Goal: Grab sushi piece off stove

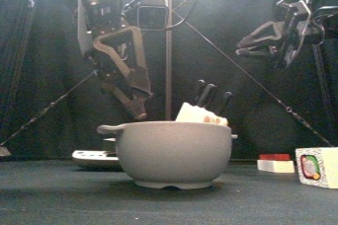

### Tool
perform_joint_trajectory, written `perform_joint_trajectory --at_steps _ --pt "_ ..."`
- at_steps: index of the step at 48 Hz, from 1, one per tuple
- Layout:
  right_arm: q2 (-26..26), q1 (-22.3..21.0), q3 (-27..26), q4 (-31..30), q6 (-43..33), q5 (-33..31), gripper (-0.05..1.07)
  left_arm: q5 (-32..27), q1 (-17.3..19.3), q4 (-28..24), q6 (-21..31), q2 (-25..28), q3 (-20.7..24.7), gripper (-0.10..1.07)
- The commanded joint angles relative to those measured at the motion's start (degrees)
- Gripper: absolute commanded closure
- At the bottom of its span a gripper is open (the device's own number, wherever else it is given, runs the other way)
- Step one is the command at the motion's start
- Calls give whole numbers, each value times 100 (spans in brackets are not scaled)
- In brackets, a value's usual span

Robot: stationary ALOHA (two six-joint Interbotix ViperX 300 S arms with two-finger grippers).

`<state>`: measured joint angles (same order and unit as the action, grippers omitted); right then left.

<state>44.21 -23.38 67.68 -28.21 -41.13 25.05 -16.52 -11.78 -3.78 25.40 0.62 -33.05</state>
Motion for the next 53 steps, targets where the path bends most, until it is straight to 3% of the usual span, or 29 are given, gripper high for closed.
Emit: perform_joint_trajectory --at_steps 1,9,16,23,31,39,46,53 --pt "-9 -9 -44 18 -9 35 34 -132 88 -53 -9 -308 70 11" --pt "-9 -18 -44 18 -9 35 34 -571 255 -343 18 -624 -44 11" --pt "0 -9 -44 18 -9 35 34 -747 615 -378 132 -782 -132 11" --pt "-9 -9 -44 18 -9 35 34 -817 1125 -141 624 -826 -132 10" --pt "-9 -18 -35 18 -9 35 34 -1090 1477 -343 1072 -712 -132 10" --pt "-9 -9 -35 18 0 35 34 -1890 1573 -580 1573 -536 35 10" --pt "-9 -18 -35 9 -9 35 34 -2663 1529 -1222 2241 -264 281 10" --pt "-9 -18 -35 18 -9 35 34 -2865 1521 -1784 2769 -88 448 10"
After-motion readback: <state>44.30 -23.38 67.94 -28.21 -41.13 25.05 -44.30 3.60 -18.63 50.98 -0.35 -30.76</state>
